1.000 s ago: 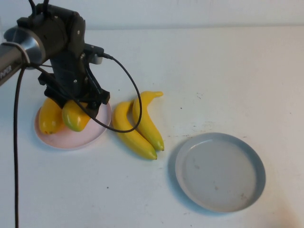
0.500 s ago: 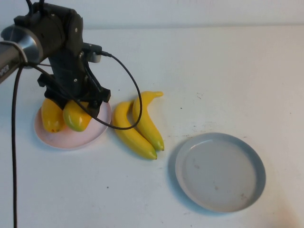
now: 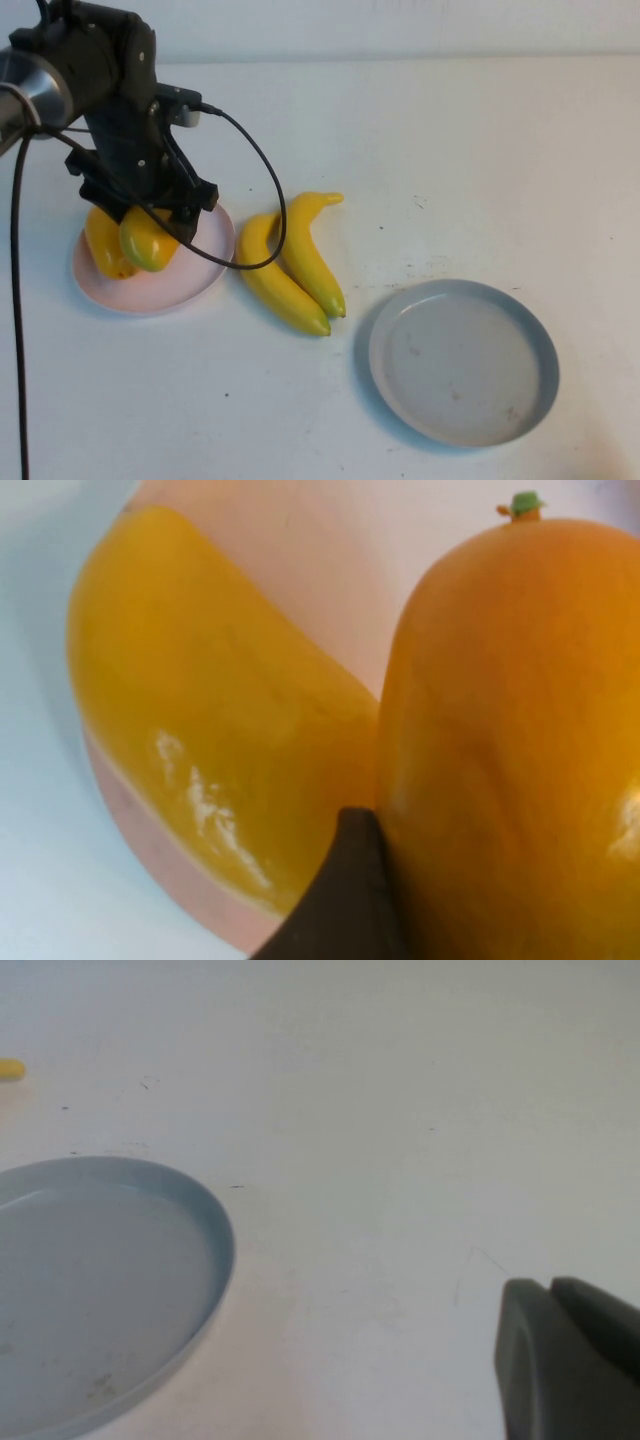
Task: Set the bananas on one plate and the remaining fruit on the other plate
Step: Put one type of fruit in the left plate
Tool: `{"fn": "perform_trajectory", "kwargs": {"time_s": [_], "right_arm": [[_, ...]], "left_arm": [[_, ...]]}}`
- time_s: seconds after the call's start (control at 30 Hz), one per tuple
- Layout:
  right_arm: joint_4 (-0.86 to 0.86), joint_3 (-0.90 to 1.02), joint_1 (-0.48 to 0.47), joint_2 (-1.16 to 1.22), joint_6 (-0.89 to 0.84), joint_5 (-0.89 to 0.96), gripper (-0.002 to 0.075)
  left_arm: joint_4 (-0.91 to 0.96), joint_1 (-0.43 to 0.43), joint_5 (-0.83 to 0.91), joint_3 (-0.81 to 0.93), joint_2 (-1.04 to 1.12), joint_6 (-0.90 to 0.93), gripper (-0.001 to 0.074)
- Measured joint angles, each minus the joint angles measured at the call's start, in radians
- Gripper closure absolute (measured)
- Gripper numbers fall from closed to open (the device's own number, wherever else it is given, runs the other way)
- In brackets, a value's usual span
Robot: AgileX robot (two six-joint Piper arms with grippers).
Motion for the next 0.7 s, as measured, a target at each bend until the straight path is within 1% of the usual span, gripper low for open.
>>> {"fn": "perform_trajectory", "kwargs": {"time_s": [0.07,0.23,0.7], "right_arm": [[0.000,0.000,0.000,0.000,0.000,0.000,0.0743],[0.000,0.000,0.000,0.000,0.000,0.000,0.0743],[0.000,0.000,0.000,0.000,0.000,0.000,0.0743]], "left_arm": [[-0.006,0.000,0.000,0.000,0.011,-0.005,0.0147],[-0.013,0.000,0.000,0.000,0.045,-0.067,0.0069],[-0.085,0.002,0.000,0.000,0.052,-0.069,0.0072]]}}
